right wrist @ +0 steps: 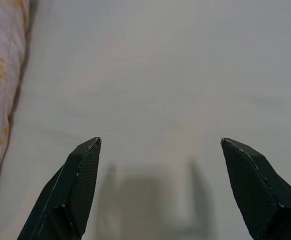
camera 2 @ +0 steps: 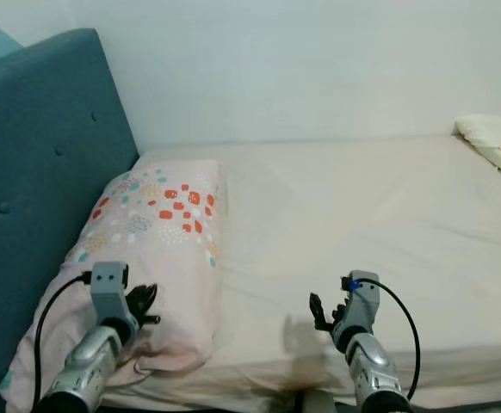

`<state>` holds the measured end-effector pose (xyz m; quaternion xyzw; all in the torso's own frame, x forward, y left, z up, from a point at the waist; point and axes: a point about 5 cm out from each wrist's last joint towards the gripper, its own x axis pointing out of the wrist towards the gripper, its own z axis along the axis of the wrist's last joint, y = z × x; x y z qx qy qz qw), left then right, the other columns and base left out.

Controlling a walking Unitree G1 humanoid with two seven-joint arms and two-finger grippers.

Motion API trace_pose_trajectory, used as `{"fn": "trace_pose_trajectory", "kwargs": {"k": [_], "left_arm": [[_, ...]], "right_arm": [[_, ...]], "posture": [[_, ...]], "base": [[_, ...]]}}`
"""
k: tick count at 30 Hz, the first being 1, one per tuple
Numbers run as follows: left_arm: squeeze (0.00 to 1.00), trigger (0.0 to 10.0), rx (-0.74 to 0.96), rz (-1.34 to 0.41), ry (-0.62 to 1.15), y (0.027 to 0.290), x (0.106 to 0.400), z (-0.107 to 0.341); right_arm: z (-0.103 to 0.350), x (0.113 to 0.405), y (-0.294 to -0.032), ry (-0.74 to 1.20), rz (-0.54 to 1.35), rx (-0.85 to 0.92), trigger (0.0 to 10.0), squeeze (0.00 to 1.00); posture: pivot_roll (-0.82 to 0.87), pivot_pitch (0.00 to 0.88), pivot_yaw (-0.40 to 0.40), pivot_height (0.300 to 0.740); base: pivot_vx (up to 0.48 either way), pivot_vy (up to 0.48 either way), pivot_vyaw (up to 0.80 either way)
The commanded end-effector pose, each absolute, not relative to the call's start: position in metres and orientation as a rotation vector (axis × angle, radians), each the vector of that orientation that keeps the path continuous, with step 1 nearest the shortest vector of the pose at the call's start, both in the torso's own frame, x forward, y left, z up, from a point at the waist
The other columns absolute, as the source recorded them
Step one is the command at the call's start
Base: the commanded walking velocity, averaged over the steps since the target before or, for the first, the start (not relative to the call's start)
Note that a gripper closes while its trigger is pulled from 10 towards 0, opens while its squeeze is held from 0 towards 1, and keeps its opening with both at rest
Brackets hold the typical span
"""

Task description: Clean up the room

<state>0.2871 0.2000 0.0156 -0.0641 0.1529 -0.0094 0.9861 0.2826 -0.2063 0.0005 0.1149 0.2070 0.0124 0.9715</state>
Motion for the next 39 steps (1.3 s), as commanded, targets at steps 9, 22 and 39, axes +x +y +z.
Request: {"fn": "trace_pose_trajectory", "kwargs": {"k": [9,22,39], "left_arm": [[0.00,10.0,-0.074,0.094,0.498,0.230,0.249,-0.022],[0.00,10.0,-0.039,0.156,0.731,0.237,0.206,-0.057],[0.00,10.0,0.016,0.121,0.839,0.234,0.182,-0.072]], "right_arm": [[-0.028,0.253,-0.212,0.548,-0.046,0.233,10.0,0.00],[-0.052,0.221,-0.219,0.671,-0.113,0.244,10.0,0.00],[-0.074,0.188,-0.216,0.830,-0.153,0.215,10.0,0.00]], "posture": [[0.04,0.004,0.014,0.692],[0.04,0.002,0.012,0.740],[0.04,0.000,0.005,0.740]], "base": [[0.000,0.000,0.00],[-0.074,0.000,0.00],[-0.198,0.000,0.00]]}}
